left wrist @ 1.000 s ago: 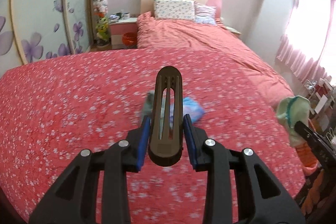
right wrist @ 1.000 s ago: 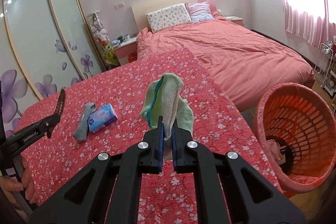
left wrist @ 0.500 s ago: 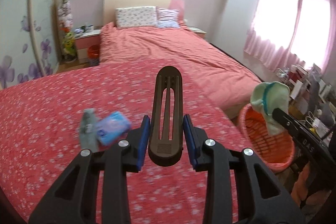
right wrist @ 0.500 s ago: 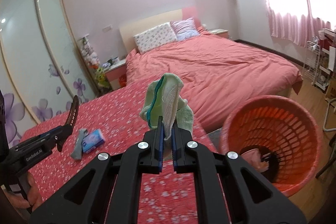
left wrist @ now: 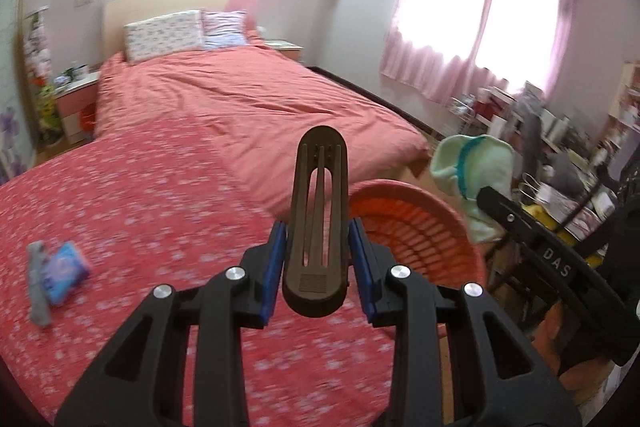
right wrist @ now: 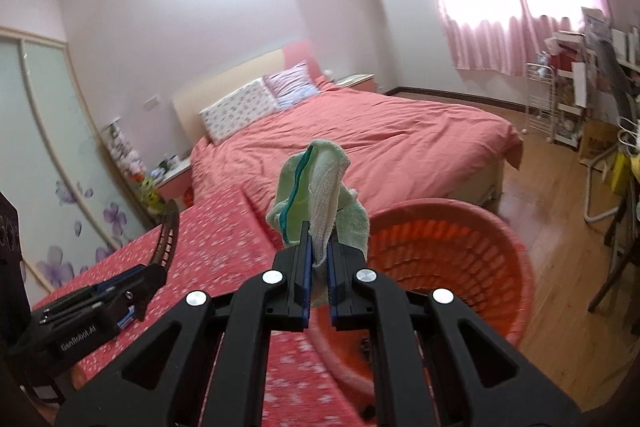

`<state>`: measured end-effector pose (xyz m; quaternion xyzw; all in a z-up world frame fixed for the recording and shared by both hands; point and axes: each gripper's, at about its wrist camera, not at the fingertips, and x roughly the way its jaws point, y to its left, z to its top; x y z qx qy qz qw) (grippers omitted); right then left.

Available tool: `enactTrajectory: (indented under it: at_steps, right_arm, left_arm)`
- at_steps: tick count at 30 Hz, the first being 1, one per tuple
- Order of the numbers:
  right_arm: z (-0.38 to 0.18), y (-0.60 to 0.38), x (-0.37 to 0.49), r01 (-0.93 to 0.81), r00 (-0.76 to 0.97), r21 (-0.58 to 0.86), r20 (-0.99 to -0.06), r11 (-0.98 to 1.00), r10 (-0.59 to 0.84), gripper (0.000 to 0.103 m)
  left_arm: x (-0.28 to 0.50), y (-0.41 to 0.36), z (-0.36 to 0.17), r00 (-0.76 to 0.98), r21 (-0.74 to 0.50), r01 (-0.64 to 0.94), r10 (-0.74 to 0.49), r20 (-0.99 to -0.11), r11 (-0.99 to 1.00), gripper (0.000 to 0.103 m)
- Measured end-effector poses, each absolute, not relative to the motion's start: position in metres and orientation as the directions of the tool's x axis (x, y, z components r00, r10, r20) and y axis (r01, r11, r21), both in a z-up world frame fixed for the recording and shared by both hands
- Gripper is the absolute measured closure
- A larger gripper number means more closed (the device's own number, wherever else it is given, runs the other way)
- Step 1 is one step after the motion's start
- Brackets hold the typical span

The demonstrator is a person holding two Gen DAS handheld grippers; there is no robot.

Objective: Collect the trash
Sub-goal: 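Release the brown comb and mint green cloth into the orange basket, then move both tools back over the bed toward the sock and tissue pack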

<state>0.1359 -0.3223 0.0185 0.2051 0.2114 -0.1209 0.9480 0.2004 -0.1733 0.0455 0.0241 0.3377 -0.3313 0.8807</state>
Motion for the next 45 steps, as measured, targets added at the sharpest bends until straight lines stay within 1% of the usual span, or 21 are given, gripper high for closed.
enactTrajectory:
  at_steps: [8,18,20,21,22,24,25,26,27,29,30,31,32,34,36,42,43,44,45]
  right_arm:
    - [0.007,-0.359,0.127,0.380,0.870,0.362,-0.453,0.851,-0.196,0.096]
    - [-0.015,-0.388,0.133,0.434,0.841,0.395,-0.500,0.810,-0.207,0.096]
    - [-0.020,-0.393,0.135,0.439,0.836,0.408,-0.513,0.801,-0.196,0.095]
    - [-0.023,-0.396,0.136,0.442,0.833,0.413,-0.519,0.796,-0.193,0.094]
    - [-0.025,-0.397,0.136,0.444,0.830,0.413,-0.524,0.795,-0.191,0.092]
    - [-0.030,-0.400,0.140,0.451,0.819,0.413,-0.544,0.791,-0.183,0.083]
    - [-0.032,-0.400,0.141,0.457,0.813,0.412,-0.554,0.788,-0.182,0.075]
    - [-0.034,-0.401,0.140,0.458,0.811,0.412,-0.556,0.788,-0.181,0.072]
    - [-0.034,-0.400,0.139,0.459,0.809,0.408,-0.560,0.789,-0.181,0.070]
    - [-0.034,-0.398,0.137,0.467,0.803,0.391,-0.564,0.793,-0.195,0.063]
    - [-0.033,-0.395,0.136,0.471,0.800,0.378,-0.564,0.797,-0.204,0.062]
    - [-0.033,-0.395,0.136,0.473,0.797,0.369,-0.566,0.800,-0.210,0.058]
    - [-0.032,-0.391,0.135,0.477,0.793,0.354,-0.568,0.805,-0.220,0.054]
    - [-0.030,-0.385,0.137,0.479,0.789,0.336,-0.570,0.811,-0.230,0.052]
    - [-0.028,-0.377,0.136,0.475,0.785,0.304,-0.571,0.826,-0.241,0.049]
    - [-0.024,-0.357,0.142,0.457,0.775,0.246,-0.581,0.855,-0.247,0.049]
    - [-0.024,-0.353,0.143,0.452,0.775,0.241,-0.583,0.859,-0.244,0.046]
    - [-0.023,-0.348,0.144,0.444,0.775,0.234,-0.585,0.865,-0.240,0.040]
    - [-0.022,-0.343,0.146,0.438,0.776,0.228,-0.584,0.870,-0.238,0.039]
  left_arm:
    - [0.192,-0.238,0.026,0.461,-0.199,0.682,-0.626,-0.629,0.703,0.071]
    - [0.205,-0.282,-0.016,0.380,-0.220,0.696,-0.611,-0.694,0.683,0.070]
    - [0.213,-0.286,-0.026,0.371,-0.225,0.683,-0.595,-0.713,0.695,0.065]
    - [0.215,-0.287,-0.029,0.369,-0.226,0.678,-0.590,-0.718,0.699,0.058]
    - [0.219,-0.286,-0.034,0.371,-0.226,0.667,-0.580,-0.725,0.710,0.054]
    - [0.223,-0.283,-0.039,0.375,-0.222,0.654,-0.565,-0.734,0.723,0.052]
    - [0.226,-0.279,-0.040,0.382,-0.218,0.643,-0.554,-0.740,0.734,0.049]
    - [0.227,-0.276,-0.040,0.387,-0.214,0.637,-0.547,-0.742,0.741,0.048]
    - [0.229,-0.269,-0.041,0.402,-0.202,0.627,-0.535,-0.743,0.752,0.045]
    - [0.231,-0.259,-0.041,0.431,-0.178,0.614,-0.515,-0.741,0.769,0.040]
    - [0.232,-0.250,-0.040,0.456,-0.157,0.599,-0.496,-0.739,0.785,0.035]
    - [0.233,-0.244,-0.040,0.469,-0.147,0.591,-0.487,-0.737,0.793,0.032]
    - [0.233,-0.236,-0.039,0.485,-0.135,0.580,-0.474,-0.735,0.803,0.030]
    - [0.234,-0.221,-0.036,0.511,-0.112,0.564,-0.452,-0.731,0.818,0.025]
    - [0.235,-0.206,-0.033,0.541,-0.083,0.543,-0.424,-0.726,0.836,0.022]
    - [0.240,-0.150,-0.027,0.613,-0.020,0.459,-0.333,-0.716,0.888,0.019]
    - [0.241,-0.138,-0.027,0.625,-0.011,0.440,-0.315,-0.715,0.898,0.019]
    - [0.242,-0.125,-0.027,0.634,-0.005,0.421,-0.298,-0.713,0.907,0.018]
    - [0.242,-0.118,-0.027,0.641,-0.001,0.407,-0.286,-0.713,0.913,0.018]
